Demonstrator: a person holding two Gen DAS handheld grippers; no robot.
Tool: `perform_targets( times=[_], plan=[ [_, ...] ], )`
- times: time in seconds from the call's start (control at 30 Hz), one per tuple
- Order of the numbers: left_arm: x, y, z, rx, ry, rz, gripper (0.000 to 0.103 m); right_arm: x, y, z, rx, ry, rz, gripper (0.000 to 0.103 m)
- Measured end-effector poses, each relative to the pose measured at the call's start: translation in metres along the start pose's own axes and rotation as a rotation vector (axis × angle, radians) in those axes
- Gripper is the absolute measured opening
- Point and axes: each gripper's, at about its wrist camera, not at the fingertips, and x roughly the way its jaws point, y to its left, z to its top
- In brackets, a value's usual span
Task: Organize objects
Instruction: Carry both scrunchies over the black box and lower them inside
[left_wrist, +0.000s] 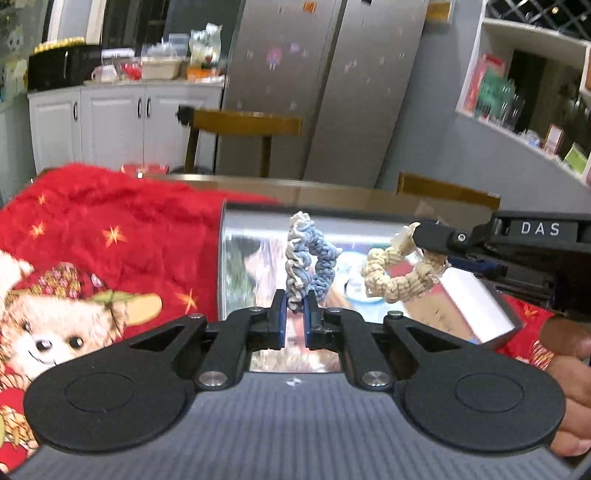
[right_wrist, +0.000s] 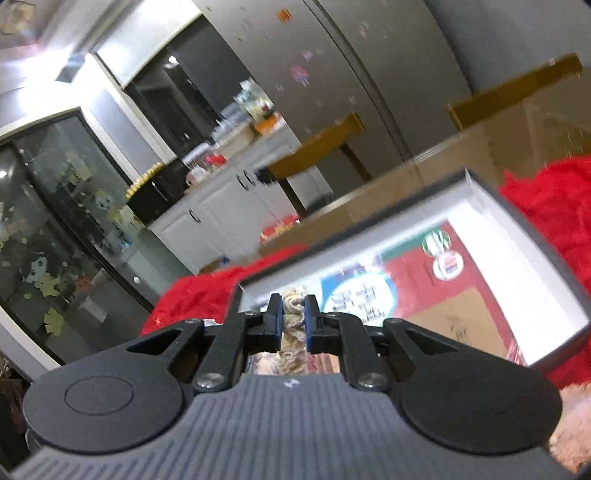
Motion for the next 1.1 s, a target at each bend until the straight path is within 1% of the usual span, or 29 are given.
perform_targets(
  times=[0.1, 0.2, 0.37, 0.47, 0.6, 0.7, 0.77, 0.83, 0.93, 1.1],
  plan=[
    [0.013, 0.001, -0.007, 0.006, 0.03, 0.028, 0.011, 0.006, -0.004, -0.006, 0.01, 0.032, -0.003, 0.014],
    [0.02, 0.002, -0.007, 0.004, 0.055, 0.021, 0.011, 0.008, -0.004, -0.011, 0.004, 0.056, 0.001, 0.014],
    [0.021, -0.005, -0.018, 0.045, 0.045, 0.064, 0.011, 0.009, 0.002, -0.016, -0.023, 0.063, -0.016, 0.014],
    [0.023, -0.006, -0.021, 0.039, 0.063, 0.053, 0.011, 0.011, 0.005, -0.018, -0.033, 0.073, -0.033, 0.014],
    [0.026, -0.006, -0.024, 0.047, 0.072, 0.082, 0.011, 0.012, 0.009, -0.02, -0.047, 0.094, -0.035, 0.014],
    [0.03, -0.002, -0.024, 0.03, 0.094, 0.074, 0.011, 0.013, 0.015, -0.023, -0.09, 0.104, -0.044, 0.014],
    [0.031, -0.001, -0.025, 0.023, 0.098, 0.073, 0.011, 0.015, 0.014, -0.023, -0.09, 0.107, -0.031, 0.014],
    [0.031, -0.001, -0.025, 0.024, 0.097, 0.076, 0.011, 0.017, 0.014, -0.023, -0.098, 0.119, -0.036, 0.014],
    [0.031, 0.0, -0.025, 0.018, 0.1, 0.068, 0.011, 0.017, 0.014, -0.025, -0.118, 0.113, -0.052, 0.014],
    [0.031, 0.0, -0.024, 0.014, 0.107, 0.069, 0.011, 0.021, 0.013, -0.027, -0.121, 0.128, -0.049, 0.014]
  ],
)
